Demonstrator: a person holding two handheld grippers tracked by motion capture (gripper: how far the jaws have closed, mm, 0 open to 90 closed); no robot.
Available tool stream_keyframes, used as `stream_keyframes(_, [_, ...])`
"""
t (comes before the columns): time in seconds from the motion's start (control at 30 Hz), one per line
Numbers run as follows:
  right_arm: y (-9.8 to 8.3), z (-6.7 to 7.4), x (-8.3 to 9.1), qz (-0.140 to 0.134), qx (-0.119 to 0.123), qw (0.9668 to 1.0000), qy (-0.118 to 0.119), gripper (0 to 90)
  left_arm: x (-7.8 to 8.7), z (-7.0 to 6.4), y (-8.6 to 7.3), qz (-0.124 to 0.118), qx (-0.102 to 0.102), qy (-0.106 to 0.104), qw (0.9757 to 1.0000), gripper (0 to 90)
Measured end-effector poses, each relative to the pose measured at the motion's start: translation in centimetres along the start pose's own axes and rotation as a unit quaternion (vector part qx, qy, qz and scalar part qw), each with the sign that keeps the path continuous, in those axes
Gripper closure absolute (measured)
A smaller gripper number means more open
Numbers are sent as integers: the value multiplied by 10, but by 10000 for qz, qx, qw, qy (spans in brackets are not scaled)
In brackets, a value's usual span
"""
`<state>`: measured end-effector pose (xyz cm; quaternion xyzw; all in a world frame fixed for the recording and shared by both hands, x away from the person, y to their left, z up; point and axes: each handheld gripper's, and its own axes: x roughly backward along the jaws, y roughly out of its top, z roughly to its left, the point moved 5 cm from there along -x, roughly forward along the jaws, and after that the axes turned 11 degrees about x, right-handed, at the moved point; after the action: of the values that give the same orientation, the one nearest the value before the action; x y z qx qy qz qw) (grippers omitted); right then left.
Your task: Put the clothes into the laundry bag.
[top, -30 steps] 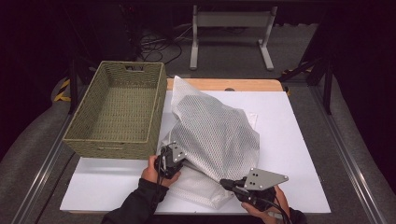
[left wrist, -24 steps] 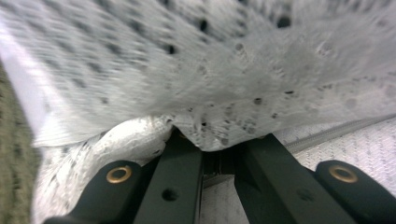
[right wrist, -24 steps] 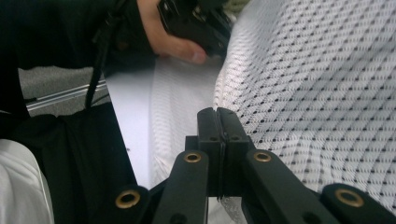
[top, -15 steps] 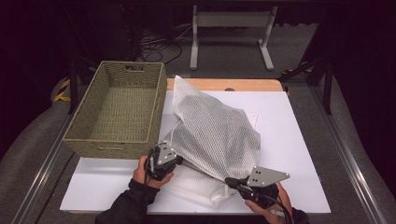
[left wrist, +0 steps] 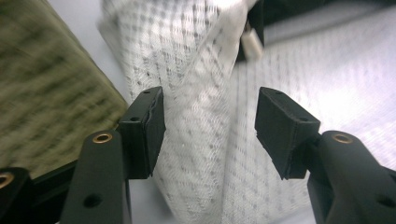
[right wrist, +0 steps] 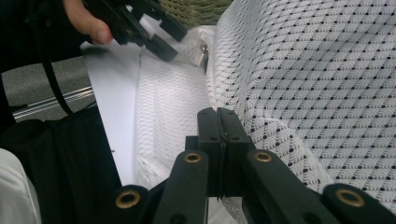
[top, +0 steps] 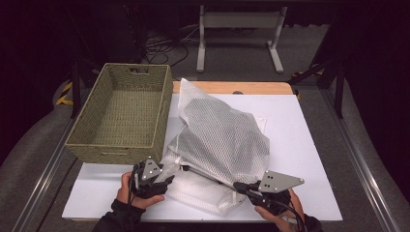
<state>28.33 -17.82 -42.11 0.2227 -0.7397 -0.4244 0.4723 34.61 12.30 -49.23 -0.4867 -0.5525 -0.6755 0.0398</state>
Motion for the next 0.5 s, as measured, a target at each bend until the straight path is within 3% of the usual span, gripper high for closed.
stream_keyframes(0.03, [0, 0, 0, 4, 4, 10000, 5, 895, -2, -2, 0, 36, -13, -22, 10000, 407])
stream_keyframes(0.13, [0, 1, -1, 13, 22, 10000, 33, 895, -7, -5, 1, 112, -203, 200, 9995, 463])
stream_keyframes(0.17, [0, 1, -2, 20, 24, 10000, 21, 895, -8, -5, 2, 98, -205, 202, 9995, 519])
stream_keyframes(0.23, [-1, 1, -2, 44, 46, 10000, -15, 894, -7, -2, 3, 118, -288, 283, 9991, 720])
stream_keyframes(0.3, [-2, 0, -2, 75, 60, 9999, -56, 894, -3, 3, 3, 95, -189, 117, 9997, 878])
stream_keyframes(0.4, [-4, -2, -3, 105, 46, 9999, -124, 892, 10, 6, 5, -54, -73, -142, 9999, 895])
stream_keyframes(0.5, [-6, -4, -4, 144, 25, 9998, -145, 890, 40, 6, 3, -473, -83, -408, 9980, 896])
